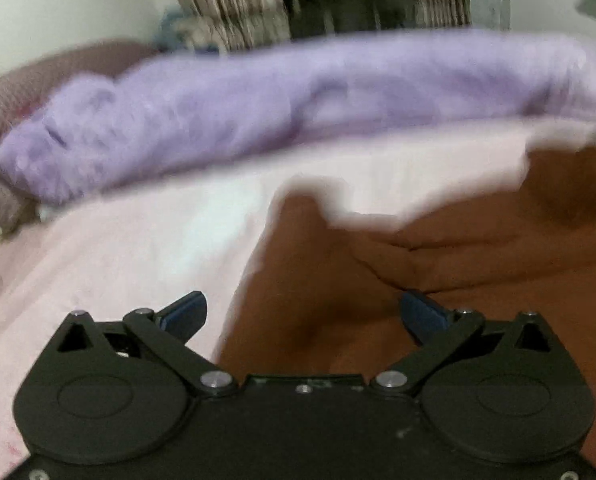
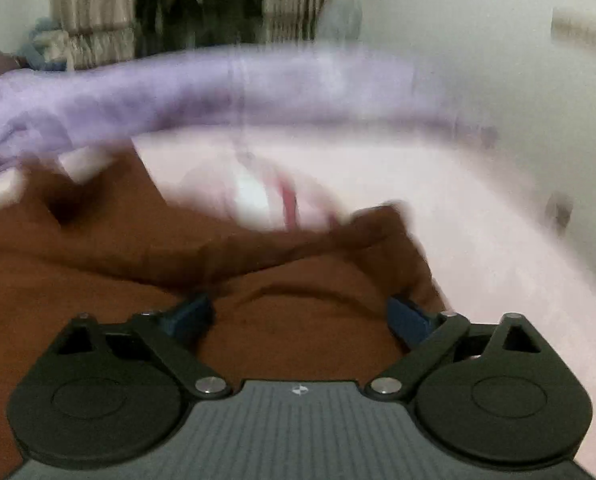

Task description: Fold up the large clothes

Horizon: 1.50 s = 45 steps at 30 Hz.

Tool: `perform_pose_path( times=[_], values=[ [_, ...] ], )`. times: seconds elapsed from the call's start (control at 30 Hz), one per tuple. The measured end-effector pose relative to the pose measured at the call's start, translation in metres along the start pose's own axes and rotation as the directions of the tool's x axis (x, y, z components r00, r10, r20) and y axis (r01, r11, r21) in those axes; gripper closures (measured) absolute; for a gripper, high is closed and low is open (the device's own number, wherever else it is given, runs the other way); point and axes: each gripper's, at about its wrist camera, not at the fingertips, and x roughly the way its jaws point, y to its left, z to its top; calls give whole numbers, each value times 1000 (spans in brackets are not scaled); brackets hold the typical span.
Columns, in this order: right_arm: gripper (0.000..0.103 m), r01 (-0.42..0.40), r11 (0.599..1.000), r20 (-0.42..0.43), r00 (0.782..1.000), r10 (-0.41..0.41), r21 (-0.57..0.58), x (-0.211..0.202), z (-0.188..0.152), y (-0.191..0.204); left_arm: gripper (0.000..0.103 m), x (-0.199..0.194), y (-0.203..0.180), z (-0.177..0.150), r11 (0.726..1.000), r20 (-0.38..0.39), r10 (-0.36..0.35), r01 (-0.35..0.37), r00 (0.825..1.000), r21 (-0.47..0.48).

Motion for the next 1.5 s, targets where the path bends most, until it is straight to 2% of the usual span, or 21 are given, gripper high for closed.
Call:
perform_pose_path(
  times=[0.03, 0.07, 0.2, 0.3, 0.37, 0.43, 0.53, 0.6, 0.67, 0.7, 0.73, 0.8, 0.93, 1.0, 1.07, 1.13, 1.23, 1.3, 1.37, 1.43, 1.5],
  values=[
    [0, -56, 992, 2, 998, 56, 110, -2, 3, -16, 0, 2, 11, -8, 995, 20, -40, 42, 999, -88],
    [0, -67, 986, 14, 998, 65, 152, -8, 6, -22, 0, -1, 20, -7, 989, 14, -60, 61, 998, -135],
    [0, -79, 983, 12, 997, 78, 165, -4, 2, -26, 0, 0, 29, -5, 982, -7, -99, 96, 995, -162],
    [0, -23, 992, -5, 1000, 24, 120, -8, 9, -14, 0, -11, 21, 10, 993, -5, -44, 44, 999, -114],
    [0, 26, 996, 22, 999, -28, 87, -23, 19, -4, 0, -35, 9, 22, 998, 70, 11, -6, 997, -70],
    [0, 15, 997, 76, 997, -20, 71, -42, 28, 13, 0, -58, -6, 30, 998, 134, -28, 36, 991, -61],
    [0, -85, 995, 121, 990, 79, 51, -58, 33, 46, 0, -78, -34, 32, 989, 166, -132, 140, 977, -37],
    [0, -144, 989, 119, 983, 141, 18, -60, 31, 72, 0, -74, -60, 25, 984, 148, -176, 177, 973, 2],
    [0, -165, 986, 68, 984, 167, -30, -45, 25, 97, 0, -52, -87, 15, 984, 43, -174, 172, 984, 56],
    [0, -156, 986, 9, 988, 157, -62, -29, 17, 108, 0, -41, -96, 7, 983, 3, -169, 169, 986, 71],
    [0, -134, 987, -13, 991, 133, -87, -16, 9, 115, 0, -34, -101, -2, 985, 15, -155, 153, 988, 81],
    [0, -102, 989, 15, 994, 104, -105, -10, -1, 119, 0, -37, -104, -4, 986, 44, -145, 141, 988, 94],
    [0, -138, 986, -9, 990, 138, -90, -24, 17, 112, 0, -49, -90, 17, 984, 46, -151, 145, 987, 101],
    [0, -140, 986, 21, 990, 143, -94, -34, 30, 102, 0, -52, -76, 33, 991, 114, -92, 80, 989, 109],
    [0, -74, 992, 77, 994, 82, -106, -36, 40, 86, 0, -49, -58, 43, 995, 150, -16, 1, 989, 99],
    [0, 10, 995, 86, 996, -1, -98, -28, 48, 66, 0, -30, -38, 48, 996, 138, 44, -54, 989, 66],
    [0, 72, 995, 6, 997, -71, -69, 7, 48, 30, 0, 16, -14, 40, 994, 25, 99, -100, 995, 45],
    [0, 36, 999, -81, 996, -39, -39, 42, 38, 16, 0, 43, 2, 28, 998, -54, 22, -25, 998, -56],
    [0, 52, 997, -69, 996, -56, -56, 45, 41, 21, 0, 44, 15, 28, 989, -63, -34, 24, 997, -147],
    [0, 71, 992, -55, 996, -77, -108, 44, 45, 29, 0, 44, 16, 28, 988, -64, -45, 34, 997, -152],
    [0, 79, 992, -56, 995, -85, -95, 40, 49, 28, 0, 35, 13, 29, 991, -59, -20, 12, 998, -135]
  ],
)
